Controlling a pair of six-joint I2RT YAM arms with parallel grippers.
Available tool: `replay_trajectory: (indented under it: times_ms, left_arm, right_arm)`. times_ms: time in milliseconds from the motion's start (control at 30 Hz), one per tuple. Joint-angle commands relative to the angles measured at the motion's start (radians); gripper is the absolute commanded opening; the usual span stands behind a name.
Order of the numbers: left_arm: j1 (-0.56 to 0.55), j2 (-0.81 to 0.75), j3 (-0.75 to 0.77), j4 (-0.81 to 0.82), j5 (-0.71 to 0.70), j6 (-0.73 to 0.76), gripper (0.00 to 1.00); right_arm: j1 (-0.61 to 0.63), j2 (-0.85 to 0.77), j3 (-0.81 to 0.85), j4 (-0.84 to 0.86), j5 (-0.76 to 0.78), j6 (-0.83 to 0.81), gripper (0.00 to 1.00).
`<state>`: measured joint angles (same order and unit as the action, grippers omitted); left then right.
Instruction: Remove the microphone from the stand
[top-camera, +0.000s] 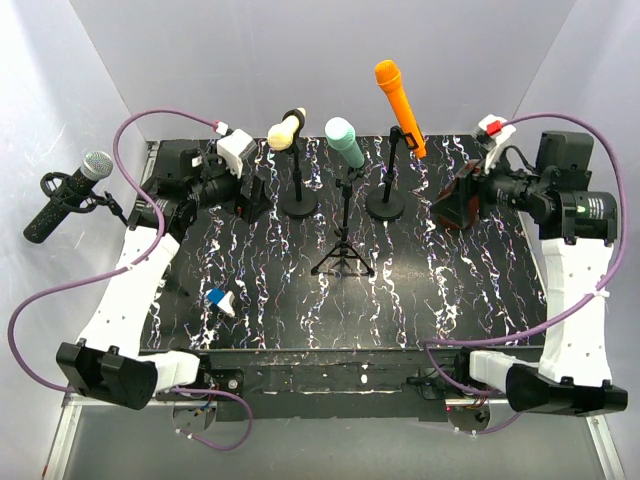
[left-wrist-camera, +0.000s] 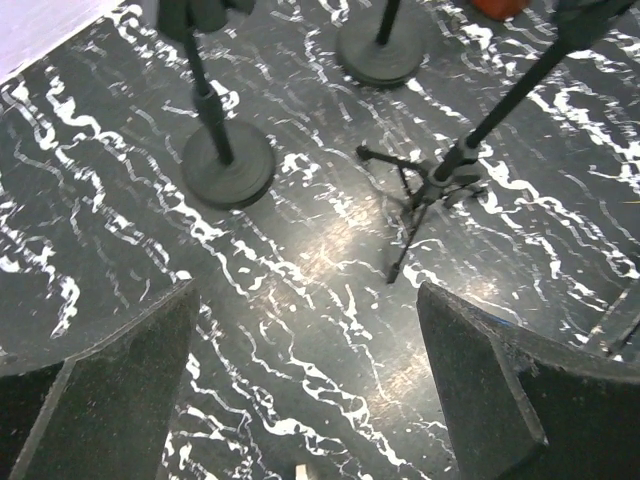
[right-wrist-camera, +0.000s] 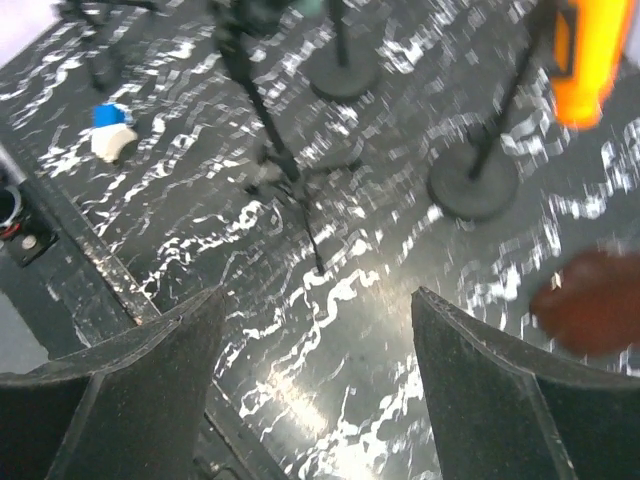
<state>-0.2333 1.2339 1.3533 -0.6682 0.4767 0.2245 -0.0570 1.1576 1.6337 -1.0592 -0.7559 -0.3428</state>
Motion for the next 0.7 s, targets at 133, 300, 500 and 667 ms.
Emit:
replay_trajectory:
  times_ms: [133,300,500,667]
  left_arm:
    - [-0.003,0.022,0.142,-0.059,0.126,0.087,0.92]
    - [-0.003,0.010,0.161,-0.064,0.138,0.114,0.93]
    - [-0.001,0.016,0.227,-0.065,0.154,0.137,0.93]
    - [-0.004,0.056,0.357,-0.082,0.244,0.121,0.93]
  right_arm:
    - [0.261,0.151,0.229,0.060,-0.111,-0.124,0.81]
    - [0.377,0.168,0.169,0.312,-0.045,-0.070,0.83]
    - [0.453,0.231,0.172,0.468,-0.011,-0.054,0.83]
    - [0.473,0.249,0.161,0.510,0.004,-0.070,0.83]
